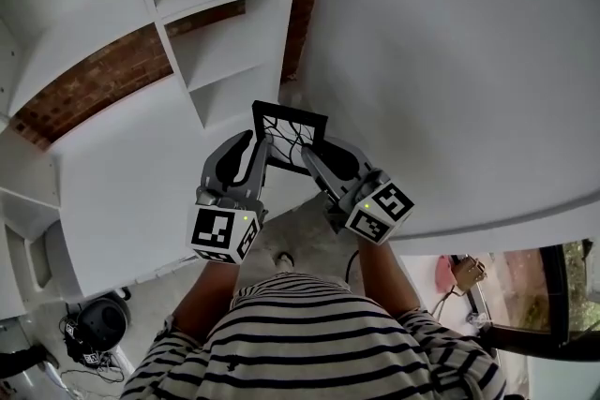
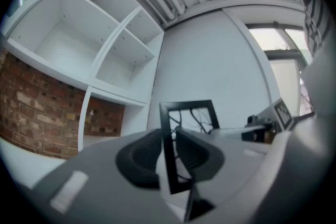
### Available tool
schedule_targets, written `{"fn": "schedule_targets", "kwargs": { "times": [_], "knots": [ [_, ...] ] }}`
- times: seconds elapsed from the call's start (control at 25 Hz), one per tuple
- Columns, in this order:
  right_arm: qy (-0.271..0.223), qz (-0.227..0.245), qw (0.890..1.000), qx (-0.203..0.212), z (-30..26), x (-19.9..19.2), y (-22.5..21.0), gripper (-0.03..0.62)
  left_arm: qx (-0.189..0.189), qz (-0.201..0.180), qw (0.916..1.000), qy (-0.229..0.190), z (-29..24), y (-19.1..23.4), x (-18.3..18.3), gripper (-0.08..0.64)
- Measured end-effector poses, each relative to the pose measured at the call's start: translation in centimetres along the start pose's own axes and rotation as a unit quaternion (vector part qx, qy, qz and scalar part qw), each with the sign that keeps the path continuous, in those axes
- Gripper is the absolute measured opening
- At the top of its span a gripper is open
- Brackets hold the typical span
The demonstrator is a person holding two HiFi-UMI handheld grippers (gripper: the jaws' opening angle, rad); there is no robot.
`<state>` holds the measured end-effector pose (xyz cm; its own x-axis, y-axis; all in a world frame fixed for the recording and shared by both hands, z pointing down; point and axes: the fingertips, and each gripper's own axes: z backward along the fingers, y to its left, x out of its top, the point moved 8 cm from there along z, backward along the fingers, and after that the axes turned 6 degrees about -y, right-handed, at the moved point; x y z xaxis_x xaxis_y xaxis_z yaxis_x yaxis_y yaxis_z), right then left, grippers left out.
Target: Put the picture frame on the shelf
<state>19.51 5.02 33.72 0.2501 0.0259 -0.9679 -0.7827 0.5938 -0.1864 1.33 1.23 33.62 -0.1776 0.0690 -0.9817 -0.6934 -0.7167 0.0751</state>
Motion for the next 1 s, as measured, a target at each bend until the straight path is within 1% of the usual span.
{"fn": "schedule_targets", "kwargs": {
  "times": [0.08,0.16,0.36,0.52,0.68,0.84,1.0],
  "knots": [
    [0.0,0.001,1.0,0.009,-0.8,0.1,-0.4,0.072,0.009,-0.002,0.9999,0.009,-0.5,0.5,-0.1,0.079],
    [-0.001,0.001,1.0,0.016,-1.7,-0.1,-0.8,0.071,0.019,-0.001,0.9997,0.016,-0.8,1.3,-0.4,0.103],
    [0.007,-0.001,0.999,0.032,-4.3,-0.5,-1.7,0.067,0.045,0.023,0.9985,0.023,-2.2,3.4,-1.1,0.11],
    [-0.004,0.001,0.999,0.047,-6.8,0.1,-2.5,0.067,0.066,0.037,0.9963,0.041,-3.5,5.9,-1.7,0.126],
    [-0.012,0.008,0.998,0.059,-9.1,0.8,-3.4,0.067,0.055,0.063,0.9956,0.04,-4.8,7.6,-2.2,0.127],
    [-0.018,0.012,0.998,0.066,-11.0,1.2,-3.8,0.067,0.05,0.064,0.996,0.038,-6.1,9.1,-2.1,0.127],
    [-0.015,0.02,0.997,0.07,-13.3,1.2,-4.1,0.067,0.049,0.073,0.9955,0.034,-7.1,11.3,-2.3,0.126]
  ]
}}
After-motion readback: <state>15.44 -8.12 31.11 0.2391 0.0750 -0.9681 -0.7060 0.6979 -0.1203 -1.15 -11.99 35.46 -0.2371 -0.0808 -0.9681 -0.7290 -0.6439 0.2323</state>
